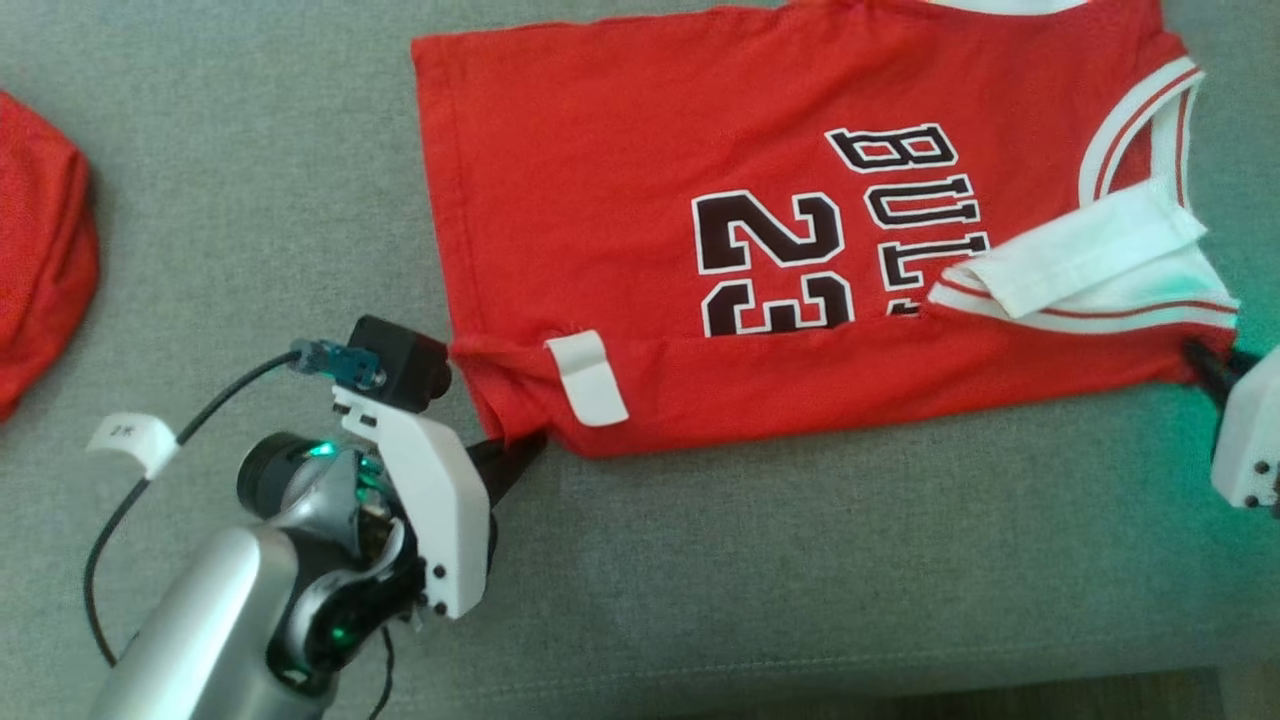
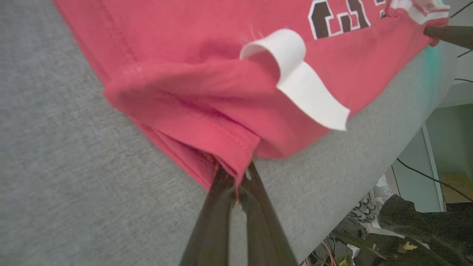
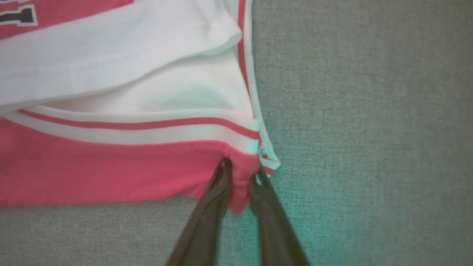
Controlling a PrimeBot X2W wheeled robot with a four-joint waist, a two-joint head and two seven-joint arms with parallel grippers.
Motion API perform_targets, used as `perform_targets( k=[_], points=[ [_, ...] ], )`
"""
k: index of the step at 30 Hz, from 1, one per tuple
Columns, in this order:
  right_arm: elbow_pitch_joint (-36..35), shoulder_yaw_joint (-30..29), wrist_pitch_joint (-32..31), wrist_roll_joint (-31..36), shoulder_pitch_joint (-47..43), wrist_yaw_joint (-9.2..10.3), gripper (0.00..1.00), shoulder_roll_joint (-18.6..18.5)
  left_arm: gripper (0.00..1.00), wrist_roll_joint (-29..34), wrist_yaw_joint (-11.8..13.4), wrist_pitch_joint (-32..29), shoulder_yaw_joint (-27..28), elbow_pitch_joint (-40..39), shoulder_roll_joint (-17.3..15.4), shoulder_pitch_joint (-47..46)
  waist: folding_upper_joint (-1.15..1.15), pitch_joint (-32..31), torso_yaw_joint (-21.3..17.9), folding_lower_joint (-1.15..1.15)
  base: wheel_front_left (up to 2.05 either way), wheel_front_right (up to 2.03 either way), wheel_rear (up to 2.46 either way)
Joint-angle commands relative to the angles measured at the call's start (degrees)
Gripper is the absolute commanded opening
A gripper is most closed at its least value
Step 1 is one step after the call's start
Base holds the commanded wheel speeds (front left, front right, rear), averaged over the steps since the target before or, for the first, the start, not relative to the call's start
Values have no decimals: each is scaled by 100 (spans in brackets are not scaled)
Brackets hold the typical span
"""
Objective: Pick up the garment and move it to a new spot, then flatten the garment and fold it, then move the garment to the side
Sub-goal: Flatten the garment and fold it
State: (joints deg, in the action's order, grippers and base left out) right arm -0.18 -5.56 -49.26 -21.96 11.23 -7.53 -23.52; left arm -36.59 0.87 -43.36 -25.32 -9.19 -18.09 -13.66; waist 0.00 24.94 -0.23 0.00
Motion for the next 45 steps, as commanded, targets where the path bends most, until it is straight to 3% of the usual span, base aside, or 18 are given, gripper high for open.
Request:
perform_targets(
  k=[1,6,13,22,23,24,25,29,35,41,45],
  points=[
    [-81,6,-118,-81,-14,4,0,-135,0,-98,-72,-52,248,-246,-203,-90,0,-62,20,0,0,0,0],
    [-113,-249,-543,-414,-125,4,0,-182,0,-535,-206,-320,402,-429,-437,129,0,-251,103,0,0,0,0],
    [-719,-565,-1260,-908,-729,4,0,-512,0,-1009,-283,-538,603,-648,-700,538,0,-472,175,0,0,0,0],
    [-1234,-720,-1617,-1119,-1539,4,0,-749,0,-1042,-263,-329,485,-563,-590,1011,0,-481,242,0,0,0,0],
    [-1231,-673,-1580,-1093,-1568,4,14,-754,28,-1019,-259,-284,460,-520,-560,1040,0,-487,250,0,0,0,0],
    [-1240,-607,-1526,-1077,-1586,4,47,-773,48,-992,-260,-245,437,-482,-541,1065,0,-494,258,0,0,0,0],
    [-1247,-558,-1449,-1056,-1588,4,100,-793,100,-948,-249,-188,429,-448,-522,1079,0,-502,265,0,0,0,0],
    [-1260,-455,-1254,-1075,-1562,4,100,-927,100,-811,-205,-4,421,-368,-480,1120,0,-558,282,0,0,0,0],
    [-1549,-560,-1183,-1331,-1119,4,100,-1273,100,-508,-39,185,609,-750,-672,1146,0,-530,247,0,0,0,0],
    [-1454,-475,-906,-1211,472,4,100,-1452,100,124,274,304,792,-892,-663,129,0,55,400,0,0,0,0],
    [-947,-159,-673,-794,1757,4,100,-1324,100,412,364,385,695,-413,-324,-988,0,533,635,0,0,0,0]
  ],
)
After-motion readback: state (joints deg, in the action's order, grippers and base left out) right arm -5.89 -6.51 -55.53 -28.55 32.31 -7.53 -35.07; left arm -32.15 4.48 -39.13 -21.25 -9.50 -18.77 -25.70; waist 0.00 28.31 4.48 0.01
